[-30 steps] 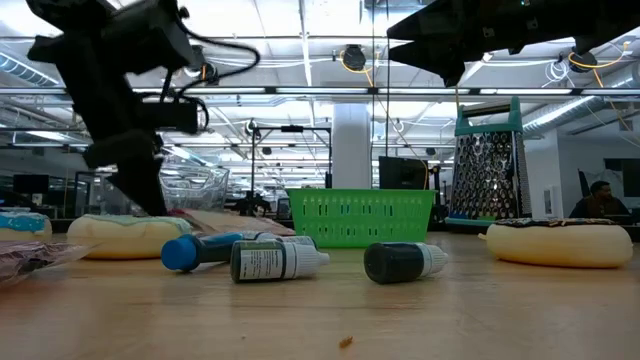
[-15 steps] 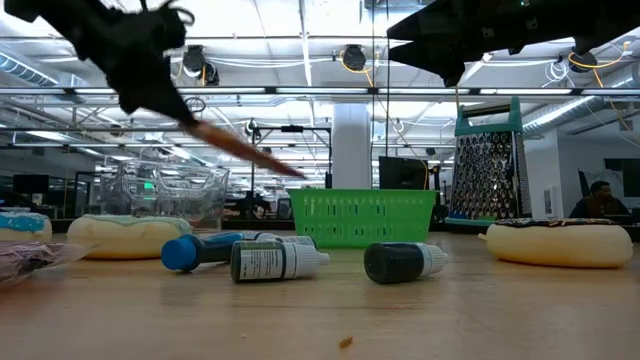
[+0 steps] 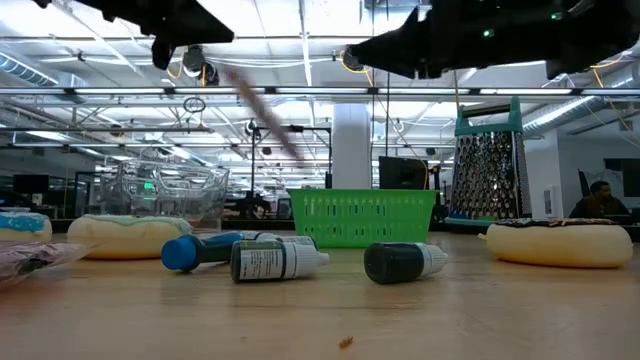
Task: Pick & Place Food Item
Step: Put the top red popcorn bag into the transparent bin
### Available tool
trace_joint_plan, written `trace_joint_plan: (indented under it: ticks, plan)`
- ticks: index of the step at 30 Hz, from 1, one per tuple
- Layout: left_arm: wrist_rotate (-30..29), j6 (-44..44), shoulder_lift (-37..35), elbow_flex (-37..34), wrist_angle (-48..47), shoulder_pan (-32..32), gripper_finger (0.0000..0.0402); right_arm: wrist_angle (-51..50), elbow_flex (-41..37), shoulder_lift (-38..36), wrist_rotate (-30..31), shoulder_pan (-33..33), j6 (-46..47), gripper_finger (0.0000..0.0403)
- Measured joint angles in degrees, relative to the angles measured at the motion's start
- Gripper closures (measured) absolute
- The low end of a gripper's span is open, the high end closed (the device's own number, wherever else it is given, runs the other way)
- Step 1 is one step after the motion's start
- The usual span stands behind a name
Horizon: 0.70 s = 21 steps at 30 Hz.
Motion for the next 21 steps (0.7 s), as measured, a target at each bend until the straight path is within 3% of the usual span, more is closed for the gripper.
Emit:
trace_joint_plan:
  ticks: [5, 13, 17, 21]
  plan:
    - [0.05, 1.57, 1.25, 0.00, 1.05, 2.75, 0.0401, -0.31, 4.79, 5.62, 5.16, 0.80, -6.67, 0.0206]
    - [1.40, 7.89, 3.45, 0.00, -0.35, 3.46, 0.0394, -0.24, 6.63, 6.57, 5.11, 1.04, -4.74, 0.0206]
    - [5.16, 7.48, 3.69, 0.00, -2.05, 3.47, 0.0367, -0.29, 6.60, 6.52, 5.04, 1.04, -0.37, 0.0206]
    - [9.39, 3.48, 6.93, 0.00, -6.40, 3.46, 0.0314, -0.45, 6.58, 6.52, 5.00, 1.04, -0.23, 0.0206]
